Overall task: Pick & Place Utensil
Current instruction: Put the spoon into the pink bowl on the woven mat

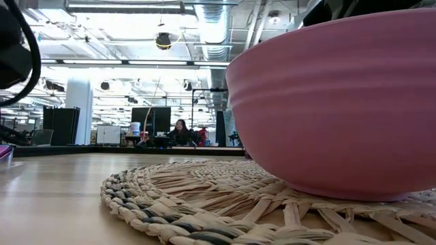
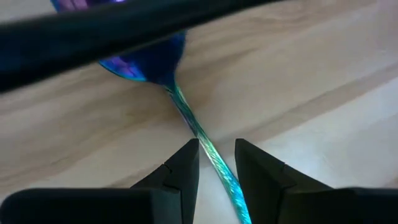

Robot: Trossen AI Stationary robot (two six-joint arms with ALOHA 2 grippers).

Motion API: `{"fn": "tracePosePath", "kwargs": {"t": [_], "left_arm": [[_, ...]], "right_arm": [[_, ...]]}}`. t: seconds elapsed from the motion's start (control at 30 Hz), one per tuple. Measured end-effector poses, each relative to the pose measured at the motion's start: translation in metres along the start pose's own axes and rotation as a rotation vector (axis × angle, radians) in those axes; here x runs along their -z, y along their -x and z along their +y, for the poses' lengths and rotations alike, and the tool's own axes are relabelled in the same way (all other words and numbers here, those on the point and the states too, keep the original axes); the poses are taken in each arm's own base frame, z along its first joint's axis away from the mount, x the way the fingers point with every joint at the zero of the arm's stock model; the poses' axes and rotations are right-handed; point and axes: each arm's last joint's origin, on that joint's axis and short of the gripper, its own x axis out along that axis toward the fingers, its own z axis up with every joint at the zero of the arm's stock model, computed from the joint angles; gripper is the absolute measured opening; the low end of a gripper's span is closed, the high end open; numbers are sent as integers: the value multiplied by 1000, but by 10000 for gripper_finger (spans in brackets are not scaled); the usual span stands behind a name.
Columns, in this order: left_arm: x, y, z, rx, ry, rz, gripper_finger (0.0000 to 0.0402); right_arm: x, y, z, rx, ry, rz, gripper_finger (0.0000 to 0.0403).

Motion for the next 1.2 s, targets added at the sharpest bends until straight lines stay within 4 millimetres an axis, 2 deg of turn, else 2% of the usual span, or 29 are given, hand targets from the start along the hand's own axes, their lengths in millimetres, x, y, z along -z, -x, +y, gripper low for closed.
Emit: {"fn": "tracePosePath", "kwargs": {"t": [0.37,0.47,0.6,0.73,0.87,1.07,1.2], "left_arm": [[-5,-10,13,-7,-26,-16,99],[-5,-11,12,14,-74,-35,72],[-8,-12,3,82,-111,-70,16],[-16,-11,-4,125,-90,-94,11],[-24,-3,-21,206,-169,-95,6],[-33,23,-57,332,-296,-133,5],[-37,43,-86,503,-393,-179,4]], "right_arm": [[0,0,0,0,-11,-1,48],[-1,0,0,-2,-12,-10,48],[-3,0,1,-8,-17,-33,48],[-4,0,1,-10,-19,-42,48],[-4,0,1,-9,-20,-42,48],[-4,0,1,-10,-20,-44,48],[-4,0,1,-29,-19,-36,48]]}}
